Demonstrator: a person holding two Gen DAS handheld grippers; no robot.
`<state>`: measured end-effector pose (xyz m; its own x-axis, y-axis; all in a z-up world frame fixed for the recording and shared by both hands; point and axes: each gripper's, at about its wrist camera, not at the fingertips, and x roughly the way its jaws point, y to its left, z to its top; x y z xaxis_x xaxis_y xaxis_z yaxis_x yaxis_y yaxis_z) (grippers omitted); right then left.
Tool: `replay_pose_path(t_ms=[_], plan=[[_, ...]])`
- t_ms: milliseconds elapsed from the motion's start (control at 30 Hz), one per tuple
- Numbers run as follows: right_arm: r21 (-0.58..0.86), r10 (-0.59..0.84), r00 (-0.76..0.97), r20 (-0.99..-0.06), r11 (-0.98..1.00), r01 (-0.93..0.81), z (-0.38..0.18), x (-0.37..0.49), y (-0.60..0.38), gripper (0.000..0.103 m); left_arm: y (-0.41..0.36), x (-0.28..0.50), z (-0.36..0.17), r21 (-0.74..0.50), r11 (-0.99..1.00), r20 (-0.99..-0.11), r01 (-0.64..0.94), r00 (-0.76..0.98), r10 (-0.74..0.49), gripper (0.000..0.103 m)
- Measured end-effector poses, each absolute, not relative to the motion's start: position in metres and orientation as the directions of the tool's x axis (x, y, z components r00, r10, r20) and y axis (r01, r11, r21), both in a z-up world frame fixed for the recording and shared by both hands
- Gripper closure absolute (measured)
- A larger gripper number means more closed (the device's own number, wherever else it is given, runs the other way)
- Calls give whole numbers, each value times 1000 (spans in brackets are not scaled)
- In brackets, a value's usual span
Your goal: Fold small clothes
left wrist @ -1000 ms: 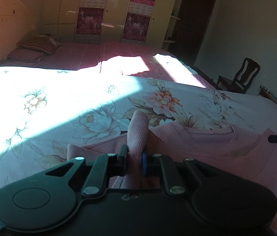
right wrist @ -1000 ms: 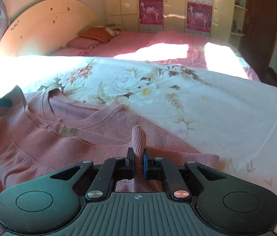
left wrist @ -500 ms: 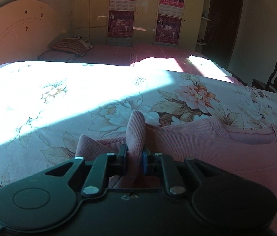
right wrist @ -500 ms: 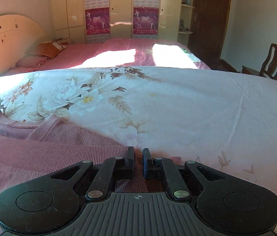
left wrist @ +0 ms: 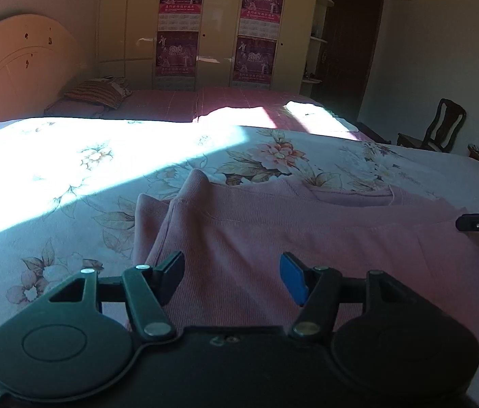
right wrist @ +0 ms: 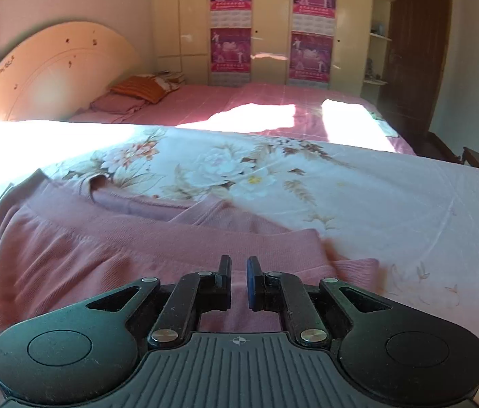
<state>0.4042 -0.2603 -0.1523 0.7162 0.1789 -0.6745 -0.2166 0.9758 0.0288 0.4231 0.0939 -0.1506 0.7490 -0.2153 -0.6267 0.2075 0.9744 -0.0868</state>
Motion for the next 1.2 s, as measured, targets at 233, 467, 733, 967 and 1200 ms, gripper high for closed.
replay_pose_path(t_ms=[233, 467, 733, 967, 1200], plan=[[-142, 14, 711, -703, 977, -159, -201, 405, -258, 76, 100, 390, -192, -27, 986, -664, 165, 734, -142, 49], [-81, -2, 686, -727, 993, -83, -191, 409, -275, 68, 108, 375, -188, -38, 989, -674, 140, 727, -129, 50], [61, 185, 728, -660, 979, -193, -147, 357, -231, 68, 76, 375, -155, -101, 973, -613, 207, 757, -225, 59], [27, 244, 703, -668, 952, -305, -161, 349, -164, 68, 24, 390, -173, -60, 952, -640, 300, 720, -267, 57], [-22, 222, 681, -698, 944, -330, -191, 331, -166, 67, 57, 342, -198, 25, 944, -643, 330, 728, -238, 54]])
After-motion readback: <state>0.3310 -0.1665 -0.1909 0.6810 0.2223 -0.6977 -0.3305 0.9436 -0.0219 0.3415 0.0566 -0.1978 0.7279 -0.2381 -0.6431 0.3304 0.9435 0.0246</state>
